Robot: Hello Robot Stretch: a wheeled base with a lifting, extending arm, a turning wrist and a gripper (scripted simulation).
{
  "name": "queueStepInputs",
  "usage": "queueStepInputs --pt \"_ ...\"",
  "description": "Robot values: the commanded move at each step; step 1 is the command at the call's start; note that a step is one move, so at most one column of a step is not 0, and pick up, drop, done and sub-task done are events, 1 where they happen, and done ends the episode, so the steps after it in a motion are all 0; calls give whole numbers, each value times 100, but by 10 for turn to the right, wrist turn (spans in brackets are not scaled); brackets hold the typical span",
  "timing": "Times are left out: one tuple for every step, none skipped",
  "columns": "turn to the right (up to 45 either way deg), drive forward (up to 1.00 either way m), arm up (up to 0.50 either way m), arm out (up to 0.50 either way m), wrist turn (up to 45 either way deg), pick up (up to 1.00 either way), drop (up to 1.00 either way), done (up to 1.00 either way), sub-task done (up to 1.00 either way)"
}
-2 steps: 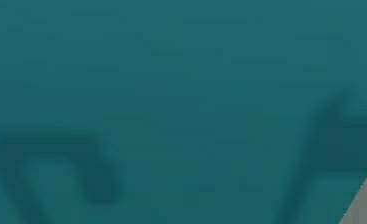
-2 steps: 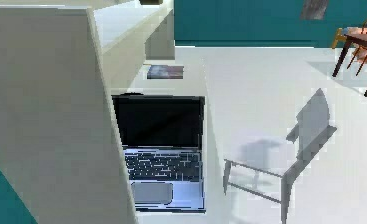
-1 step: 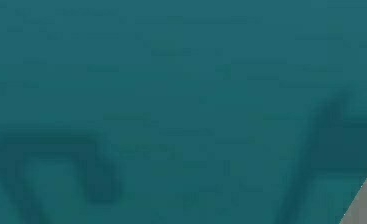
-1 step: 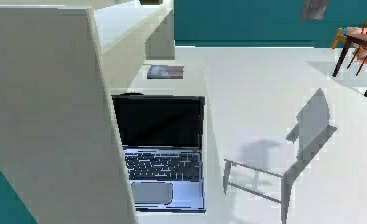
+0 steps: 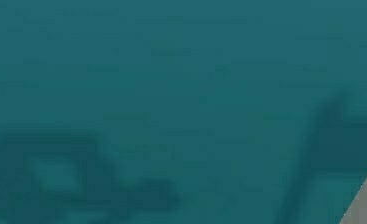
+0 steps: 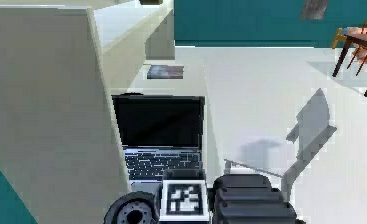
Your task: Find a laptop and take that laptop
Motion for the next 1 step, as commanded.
queueStepInputs --pt "0 0 0 8 0 0 0 0 0"
